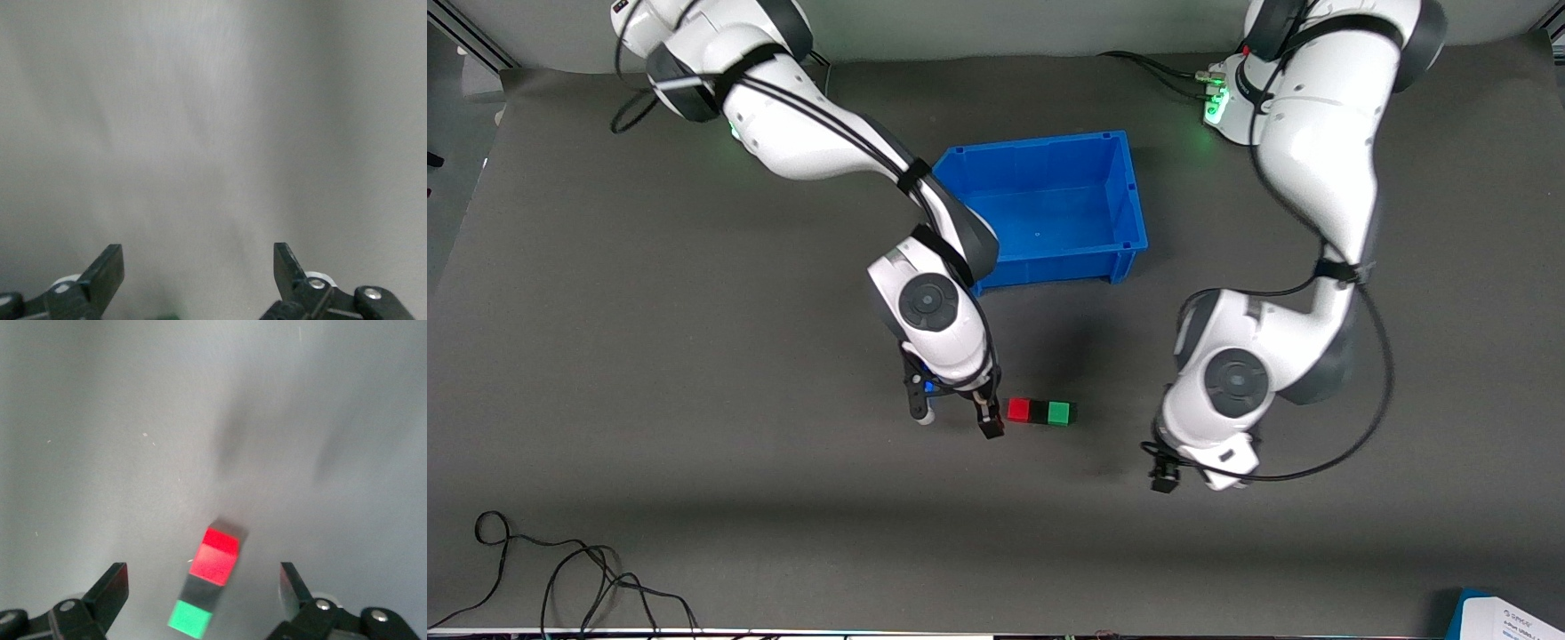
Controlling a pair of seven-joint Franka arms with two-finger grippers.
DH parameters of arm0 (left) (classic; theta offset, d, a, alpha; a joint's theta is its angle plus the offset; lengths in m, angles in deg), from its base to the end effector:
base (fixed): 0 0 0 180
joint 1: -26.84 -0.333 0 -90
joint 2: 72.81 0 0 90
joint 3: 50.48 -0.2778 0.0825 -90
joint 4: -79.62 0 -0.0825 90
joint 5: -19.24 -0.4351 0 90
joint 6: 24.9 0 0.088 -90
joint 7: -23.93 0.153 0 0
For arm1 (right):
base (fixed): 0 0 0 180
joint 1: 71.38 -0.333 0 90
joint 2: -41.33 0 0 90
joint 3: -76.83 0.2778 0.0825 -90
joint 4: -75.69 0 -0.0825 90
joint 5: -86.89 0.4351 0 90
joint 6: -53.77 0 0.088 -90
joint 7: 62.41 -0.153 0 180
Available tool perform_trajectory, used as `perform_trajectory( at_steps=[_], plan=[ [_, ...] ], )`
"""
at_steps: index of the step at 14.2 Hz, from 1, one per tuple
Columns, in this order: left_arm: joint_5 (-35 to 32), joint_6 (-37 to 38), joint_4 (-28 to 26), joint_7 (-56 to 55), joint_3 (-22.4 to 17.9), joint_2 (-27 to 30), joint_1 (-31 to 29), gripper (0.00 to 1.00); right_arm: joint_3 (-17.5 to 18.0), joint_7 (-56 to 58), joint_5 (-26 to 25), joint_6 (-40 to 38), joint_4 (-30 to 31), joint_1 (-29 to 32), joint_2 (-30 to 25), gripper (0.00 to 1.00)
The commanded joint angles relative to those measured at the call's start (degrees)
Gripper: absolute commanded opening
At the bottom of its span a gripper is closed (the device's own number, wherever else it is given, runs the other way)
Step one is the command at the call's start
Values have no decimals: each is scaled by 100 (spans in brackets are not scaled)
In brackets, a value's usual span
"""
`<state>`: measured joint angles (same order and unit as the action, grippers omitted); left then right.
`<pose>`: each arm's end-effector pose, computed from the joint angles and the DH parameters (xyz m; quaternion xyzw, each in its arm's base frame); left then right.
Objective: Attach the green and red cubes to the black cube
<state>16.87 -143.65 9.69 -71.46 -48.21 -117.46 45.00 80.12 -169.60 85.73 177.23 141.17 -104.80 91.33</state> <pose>0.7369 -0.2642 0.2208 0.7949 0.6056 0.0235 0.0285 0.6506 0.4701 0.1971 -0.8107 0.5811 -0.0100 0.0706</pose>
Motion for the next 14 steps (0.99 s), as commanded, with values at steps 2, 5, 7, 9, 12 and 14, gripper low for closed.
perform_trajectory(
  at_steps=[2,5,7,9,12,14],
  plan=[
    [-79,815,-179,1142,10,817,-452,98,-4,1743,63,-786,535,318,-857,100],
    [-18,1711,-179,2328,27,1379,-944,98,-4,2409,98,-982,1235,573,-1709,100],
    [17,2283,-170,3154,36,1827,-1295,98,-21,3427,99,-982,2227,843,-2560,100],
    [26,2810,-135,3945,62,2223,-1621,98,-30,4526,99,-1217,2915,1169,-3387,100],
    [26,3347,-47,4763,44,2645,-2007,100,-39,5959,90,-2201,3049,1819,-4031,100],
    [26,3970,136,5727,19,2769,-2132,100,-39,6995,90,-2484,3076,2153,-4382,100]
  ],
)
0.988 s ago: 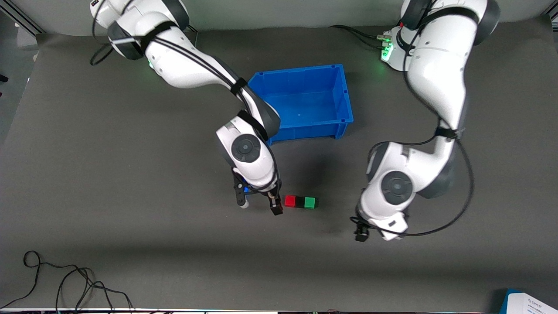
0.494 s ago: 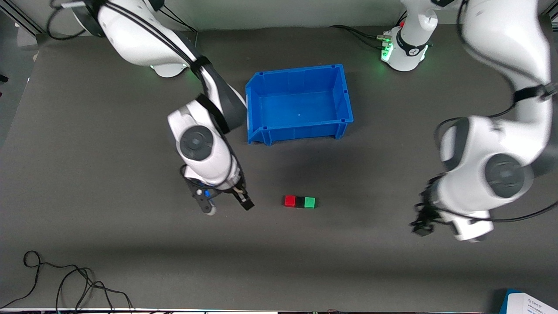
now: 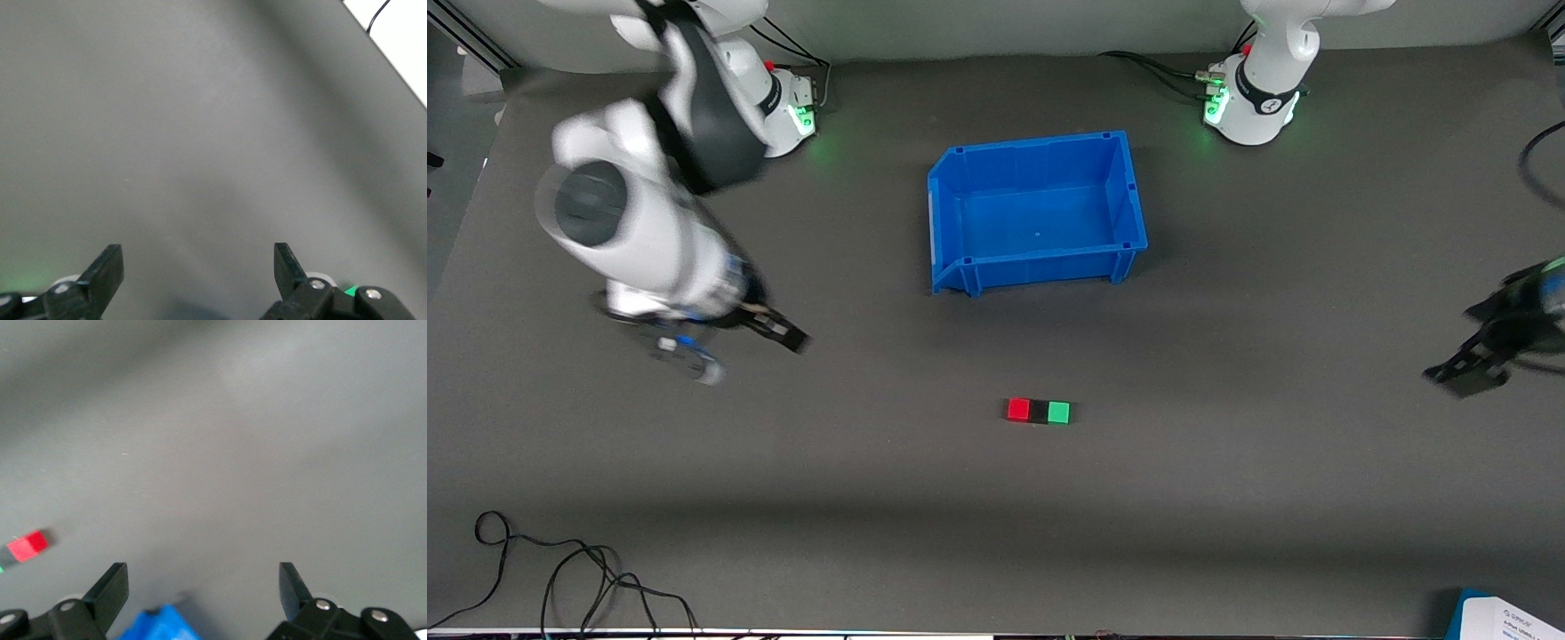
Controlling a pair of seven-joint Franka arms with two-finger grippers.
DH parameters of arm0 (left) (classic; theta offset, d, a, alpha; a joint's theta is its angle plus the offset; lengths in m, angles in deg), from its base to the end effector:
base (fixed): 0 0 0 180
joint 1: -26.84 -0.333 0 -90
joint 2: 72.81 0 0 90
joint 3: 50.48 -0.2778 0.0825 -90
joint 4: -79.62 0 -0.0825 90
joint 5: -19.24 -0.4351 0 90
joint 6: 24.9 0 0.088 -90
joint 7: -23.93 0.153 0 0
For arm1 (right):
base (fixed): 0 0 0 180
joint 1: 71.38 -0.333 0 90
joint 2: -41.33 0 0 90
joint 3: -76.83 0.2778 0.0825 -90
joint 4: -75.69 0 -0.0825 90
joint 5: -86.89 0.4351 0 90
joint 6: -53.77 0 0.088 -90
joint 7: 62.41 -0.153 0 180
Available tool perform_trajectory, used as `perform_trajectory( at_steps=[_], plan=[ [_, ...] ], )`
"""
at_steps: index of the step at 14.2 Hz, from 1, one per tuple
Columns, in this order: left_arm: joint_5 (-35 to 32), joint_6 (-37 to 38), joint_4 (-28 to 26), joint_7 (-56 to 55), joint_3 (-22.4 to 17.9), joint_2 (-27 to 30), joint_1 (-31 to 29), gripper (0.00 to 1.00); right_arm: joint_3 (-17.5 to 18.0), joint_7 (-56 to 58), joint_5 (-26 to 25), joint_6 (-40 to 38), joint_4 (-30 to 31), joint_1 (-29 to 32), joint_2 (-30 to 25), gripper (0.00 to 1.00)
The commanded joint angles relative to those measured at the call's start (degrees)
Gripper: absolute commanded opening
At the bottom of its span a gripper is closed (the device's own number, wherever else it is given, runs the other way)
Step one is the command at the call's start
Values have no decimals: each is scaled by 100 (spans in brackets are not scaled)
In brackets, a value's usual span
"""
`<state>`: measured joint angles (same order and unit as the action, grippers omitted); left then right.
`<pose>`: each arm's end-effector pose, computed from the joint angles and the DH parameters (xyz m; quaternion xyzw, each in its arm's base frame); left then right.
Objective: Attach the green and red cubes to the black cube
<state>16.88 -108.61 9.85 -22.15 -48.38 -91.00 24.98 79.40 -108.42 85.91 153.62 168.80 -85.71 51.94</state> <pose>0.6734 0.0071 0.5102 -0.9195 -0.3912 0.0282 0.0281 0.6248 0.1862 0.4093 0.9677 -0.2497 -0.0265 0.0212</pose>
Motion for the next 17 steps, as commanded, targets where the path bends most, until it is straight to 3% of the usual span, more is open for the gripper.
perform_trajectory(
  at_steps=[1,3,7,9,12,17],
  plan=[
    [25,844,279,1385,36,123,-226,100,42,1649,71,-132,321,489,-619,100],
    [17,1242,455,2109,27,114,-262,100,77,2804,80,-298,330,912,-840,100],
    [-54,1077,404,2225,89,79,-157,100,156,2949,71,-844,207,1335,-1033,100],
    [-19,1015,394,2994,141,88,-165,100,235,3438,80,-844,120,1536,-1078,100],
    [-18,997,386,4341,133,79,-244,100,867,3423,80,-844,23,2099,-1078,100],
    [-71,900,272,4915,115,132,-227,100,833,3511,80,-844,-355,2065,-929,100]
  ],
)
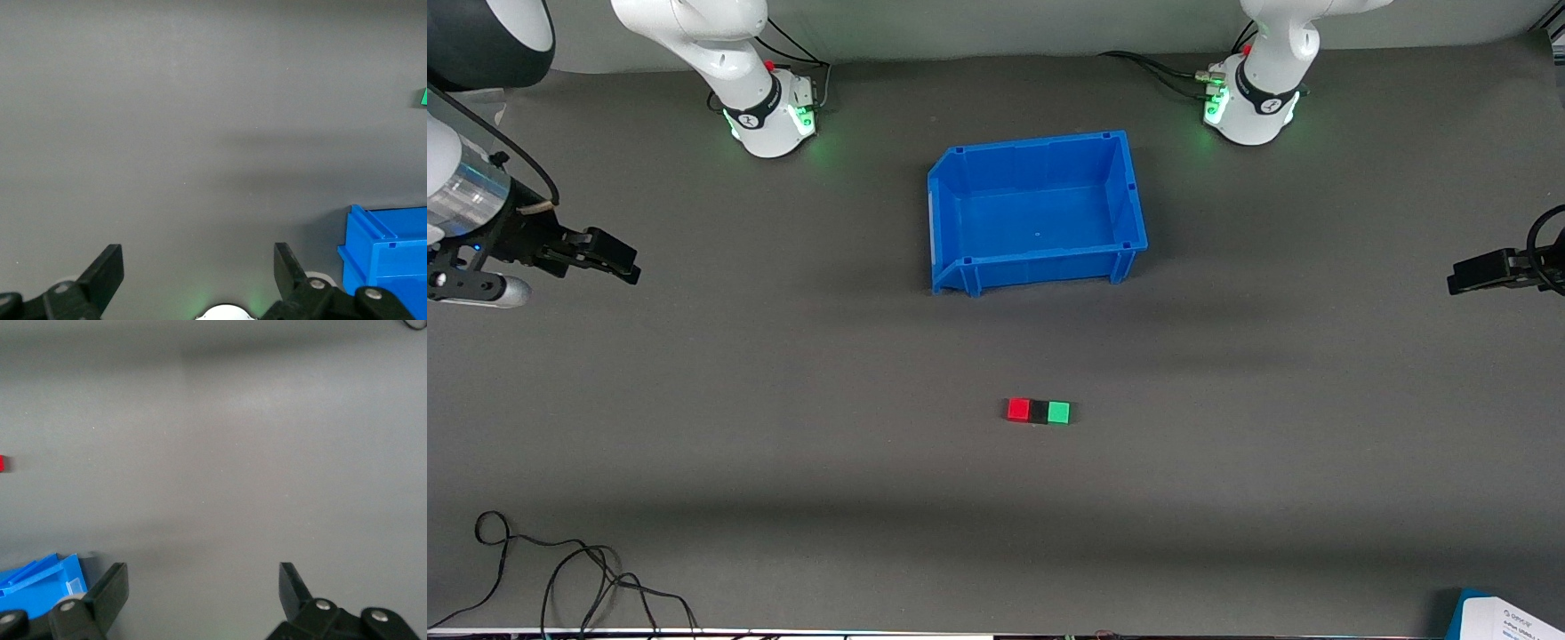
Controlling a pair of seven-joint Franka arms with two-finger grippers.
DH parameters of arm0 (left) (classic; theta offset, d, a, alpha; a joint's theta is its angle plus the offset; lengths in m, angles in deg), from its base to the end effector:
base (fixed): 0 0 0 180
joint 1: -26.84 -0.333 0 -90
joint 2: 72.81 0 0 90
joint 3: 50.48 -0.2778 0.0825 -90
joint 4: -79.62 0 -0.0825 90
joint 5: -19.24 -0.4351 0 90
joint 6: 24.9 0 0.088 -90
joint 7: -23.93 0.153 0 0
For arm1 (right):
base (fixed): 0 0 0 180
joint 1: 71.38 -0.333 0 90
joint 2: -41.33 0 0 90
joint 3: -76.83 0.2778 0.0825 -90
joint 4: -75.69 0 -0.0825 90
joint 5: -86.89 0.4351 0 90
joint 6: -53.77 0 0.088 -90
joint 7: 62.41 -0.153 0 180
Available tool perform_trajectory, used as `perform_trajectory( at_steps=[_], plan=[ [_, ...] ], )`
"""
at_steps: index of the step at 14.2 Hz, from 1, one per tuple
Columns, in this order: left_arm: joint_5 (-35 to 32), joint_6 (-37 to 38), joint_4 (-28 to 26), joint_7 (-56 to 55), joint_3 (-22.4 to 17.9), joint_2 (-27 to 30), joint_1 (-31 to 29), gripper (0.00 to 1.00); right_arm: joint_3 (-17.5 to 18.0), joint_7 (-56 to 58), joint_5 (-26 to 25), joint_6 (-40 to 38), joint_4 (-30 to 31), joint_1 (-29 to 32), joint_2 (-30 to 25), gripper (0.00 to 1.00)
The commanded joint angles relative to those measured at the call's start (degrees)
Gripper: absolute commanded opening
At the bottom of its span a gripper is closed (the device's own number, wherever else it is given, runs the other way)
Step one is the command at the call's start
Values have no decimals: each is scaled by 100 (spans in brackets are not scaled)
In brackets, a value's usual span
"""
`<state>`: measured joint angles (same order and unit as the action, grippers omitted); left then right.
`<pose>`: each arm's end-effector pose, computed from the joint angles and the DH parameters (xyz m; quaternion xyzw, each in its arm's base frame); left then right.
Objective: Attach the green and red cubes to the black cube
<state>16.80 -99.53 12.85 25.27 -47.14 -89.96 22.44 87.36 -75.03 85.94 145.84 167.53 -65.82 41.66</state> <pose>0.6463 0.0244 0.5374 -0.9967 -0.0021 0.0810 0.0106 0.6077 0.0501 0.5232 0.9978 -0.0664 0.0004 0.0078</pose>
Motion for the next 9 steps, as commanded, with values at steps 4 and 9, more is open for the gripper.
perform_trajectory(
  at_steps=[4,9],
  plan=[
    [-160,-121,-536,112,-97,351,272,100,37,443,69,-268,-606,111,328,100],
    [-213,-1263,-2276,68,-132,1555,458,100,28,374,78,-436,-519,68,310,100]
  ],
)
